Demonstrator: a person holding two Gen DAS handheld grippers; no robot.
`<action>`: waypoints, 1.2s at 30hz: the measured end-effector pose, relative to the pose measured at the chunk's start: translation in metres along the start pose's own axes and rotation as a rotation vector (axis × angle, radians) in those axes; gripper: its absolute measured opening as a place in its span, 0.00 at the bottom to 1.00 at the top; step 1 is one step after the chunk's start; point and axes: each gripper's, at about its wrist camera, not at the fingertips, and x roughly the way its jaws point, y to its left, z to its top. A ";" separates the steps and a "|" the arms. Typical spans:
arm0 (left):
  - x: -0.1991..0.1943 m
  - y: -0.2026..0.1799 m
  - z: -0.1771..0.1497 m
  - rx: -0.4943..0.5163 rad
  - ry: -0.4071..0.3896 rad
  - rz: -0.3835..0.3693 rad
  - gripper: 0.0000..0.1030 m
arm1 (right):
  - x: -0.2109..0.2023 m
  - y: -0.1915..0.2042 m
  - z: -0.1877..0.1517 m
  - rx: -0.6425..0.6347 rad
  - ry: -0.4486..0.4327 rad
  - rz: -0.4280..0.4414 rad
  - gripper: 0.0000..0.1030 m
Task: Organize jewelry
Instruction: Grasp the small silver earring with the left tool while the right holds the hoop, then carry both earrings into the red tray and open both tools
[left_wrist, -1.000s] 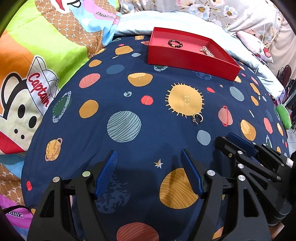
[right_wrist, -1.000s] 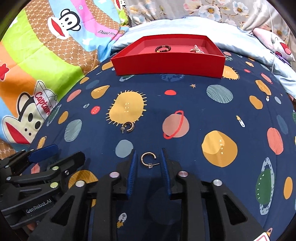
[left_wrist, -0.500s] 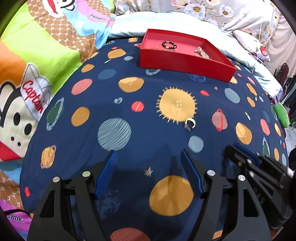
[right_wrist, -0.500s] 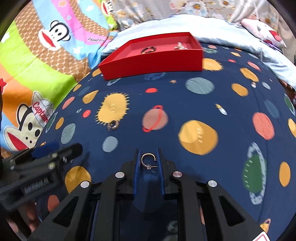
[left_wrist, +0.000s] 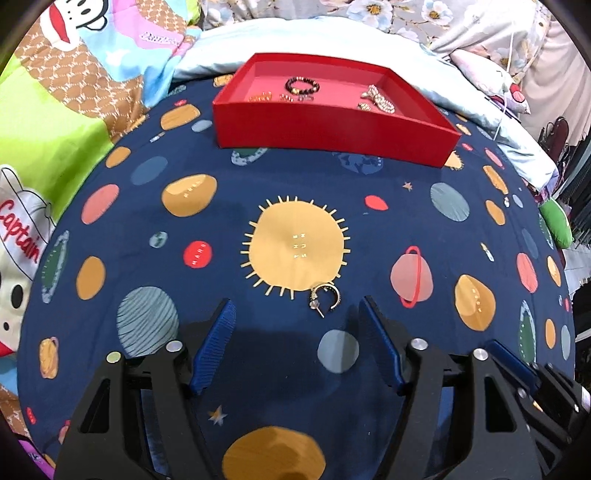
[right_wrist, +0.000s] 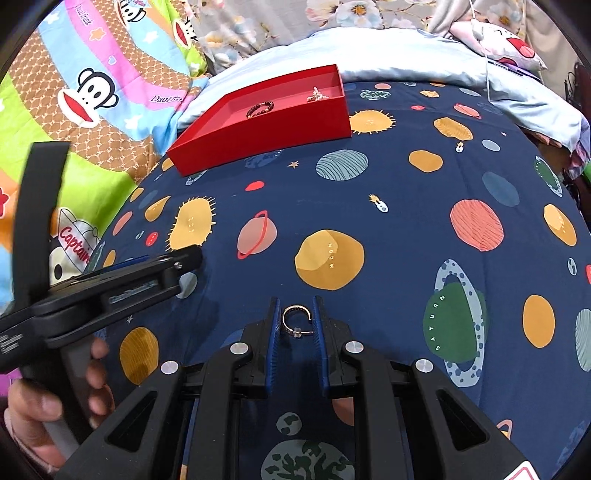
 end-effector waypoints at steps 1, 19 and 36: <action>0.000 -0.002 0.001 0.008 -0.008 0.009 0.63 | 0.000 0.000 0.000 0.002 0.000 0.000 0.15; -0.001 -0.014 -0.001 0.078 -0.022 0.027 0.16 | -0.001 -0.002 0.000 0.012 -0.006 0.009 0.15; -0.044 0.003 -0.020 0.016 -0.036 -0.034 0.16 | -0.027 0.012 -0.005 -0.015 -0.041 0.032 0.15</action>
